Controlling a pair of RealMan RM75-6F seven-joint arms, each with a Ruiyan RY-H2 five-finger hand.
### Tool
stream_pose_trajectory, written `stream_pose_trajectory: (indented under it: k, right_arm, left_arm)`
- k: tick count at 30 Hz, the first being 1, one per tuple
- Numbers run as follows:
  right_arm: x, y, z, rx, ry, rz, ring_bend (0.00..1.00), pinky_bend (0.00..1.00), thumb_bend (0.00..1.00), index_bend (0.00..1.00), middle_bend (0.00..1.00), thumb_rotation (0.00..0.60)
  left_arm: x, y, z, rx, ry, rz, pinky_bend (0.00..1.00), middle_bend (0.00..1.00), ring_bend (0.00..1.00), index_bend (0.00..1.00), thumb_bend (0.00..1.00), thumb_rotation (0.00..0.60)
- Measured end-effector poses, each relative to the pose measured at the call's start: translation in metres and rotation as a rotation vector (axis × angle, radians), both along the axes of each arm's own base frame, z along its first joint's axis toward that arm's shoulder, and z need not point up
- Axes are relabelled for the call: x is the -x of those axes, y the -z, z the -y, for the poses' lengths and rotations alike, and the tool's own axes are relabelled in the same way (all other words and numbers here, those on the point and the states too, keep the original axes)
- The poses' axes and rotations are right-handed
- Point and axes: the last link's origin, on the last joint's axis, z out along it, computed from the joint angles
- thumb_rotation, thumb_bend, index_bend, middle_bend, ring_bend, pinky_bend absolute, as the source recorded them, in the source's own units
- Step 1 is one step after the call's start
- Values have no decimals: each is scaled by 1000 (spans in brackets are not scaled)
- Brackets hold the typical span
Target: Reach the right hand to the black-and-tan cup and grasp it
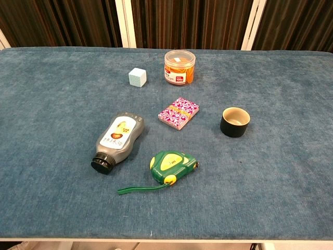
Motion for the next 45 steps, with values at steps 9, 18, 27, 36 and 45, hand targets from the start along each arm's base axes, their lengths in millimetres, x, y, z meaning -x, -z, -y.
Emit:
stream_pose_trajectory:
  k: [9, 18, 27, 36, 45]
  right_arm:
    - [4, -3, 1, 9, 16, 5, 124, 160, 186, 79, 171, 600]
    - [10, 0, 1, -25, 47, 17, 124, 160, 186, 79, 171, 600]
    - [20, 20, 24, -140, 106, 118, 119, 162, 184, 44, 171, 600]
    - [-6, 83, 83, -338, 82, 79, 120, 162, 184, 31, 171, 600]
    - [-50, 136, 129, -397, 17, 108, 149, 194, 185, 142, 171, 600]
  left_arm:
    - [-1, 1, 0, 3, 5, -1, 68, 42, 87, 144, 451, 600]
    - [-3, 0, 3, -14, 5, -1, 68, 42, 88, 144, 452, 600]
    - [-2, -1, 4, -13, -12, 26, 68, 42, 90, 144, 452, 600]
    - [-2, -2, 6, -14, -23, 17, 68, 41, 91, 144, 451, 600]
    - [-1, -2, 6, -14, -37, 5, 68, 41, 92, 144, 452, 600]
